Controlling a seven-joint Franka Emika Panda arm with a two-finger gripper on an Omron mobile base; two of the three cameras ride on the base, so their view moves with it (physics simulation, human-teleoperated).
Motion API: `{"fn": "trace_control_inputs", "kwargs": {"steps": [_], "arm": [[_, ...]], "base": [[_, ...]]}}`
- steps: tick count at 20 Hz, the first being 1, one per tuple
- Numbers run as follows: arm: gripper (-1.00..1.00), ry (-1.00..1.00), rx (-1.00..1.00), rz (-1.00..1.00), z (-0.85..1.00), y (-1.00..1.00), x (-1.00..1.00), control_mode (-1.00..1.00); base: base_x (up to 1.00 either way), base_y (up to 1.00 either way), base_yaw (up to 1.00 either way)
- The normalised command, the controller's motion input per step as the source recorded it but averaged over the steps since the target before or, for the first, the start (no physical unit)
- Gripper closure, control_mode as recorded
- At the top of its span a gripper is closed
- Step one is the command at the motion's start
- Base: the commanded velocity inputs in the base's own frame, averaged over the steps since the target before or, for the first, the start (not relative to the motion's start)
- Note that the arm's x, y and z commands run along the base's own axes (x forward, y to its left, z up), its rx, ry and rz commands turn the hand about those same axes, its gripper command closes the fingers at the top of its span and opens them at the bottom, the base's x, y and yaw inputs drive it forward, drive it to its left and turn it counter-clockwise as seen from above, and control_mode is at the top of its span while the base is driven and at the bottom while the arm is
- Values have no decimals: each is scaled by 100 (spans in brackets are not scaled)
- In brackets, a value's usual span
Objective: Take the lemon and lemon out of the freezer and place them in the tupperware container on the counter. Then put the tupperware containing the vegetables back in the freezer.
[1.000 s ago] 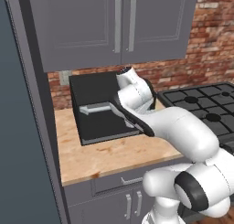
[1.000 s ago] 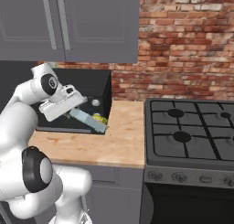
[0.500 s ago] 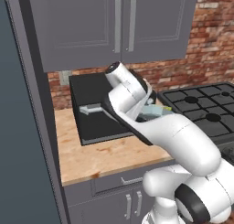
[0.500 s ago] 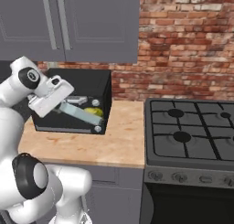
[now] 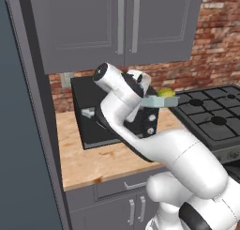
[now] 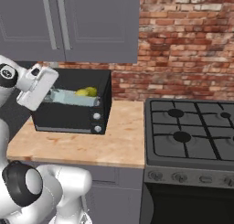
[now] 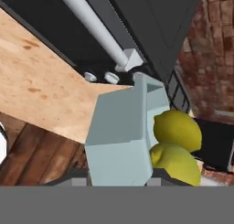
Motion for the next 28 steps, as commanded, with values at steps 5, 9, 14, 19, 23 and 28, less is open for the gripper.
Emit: {"fn": "trace_control_inputs", "kwargs": {"steps": [5,9,14,19,23,28], "arm": [[100,-37,-2,33,33,-3,-20,-100],[100,-35,2,44,16,-12,-8,-100],[100,-35,3,46,7,-22,-9,-100],[100,-30,5,45,16,-21,-24,-100],[100,5,7,43,6,-12,-3,-100],[100,13,9,27,1,-21,0,-100]], "base": [[0,0,0],[0,0,0],[0,0,0],[0,0,0],[0,0,0],[0,0,0]]}}
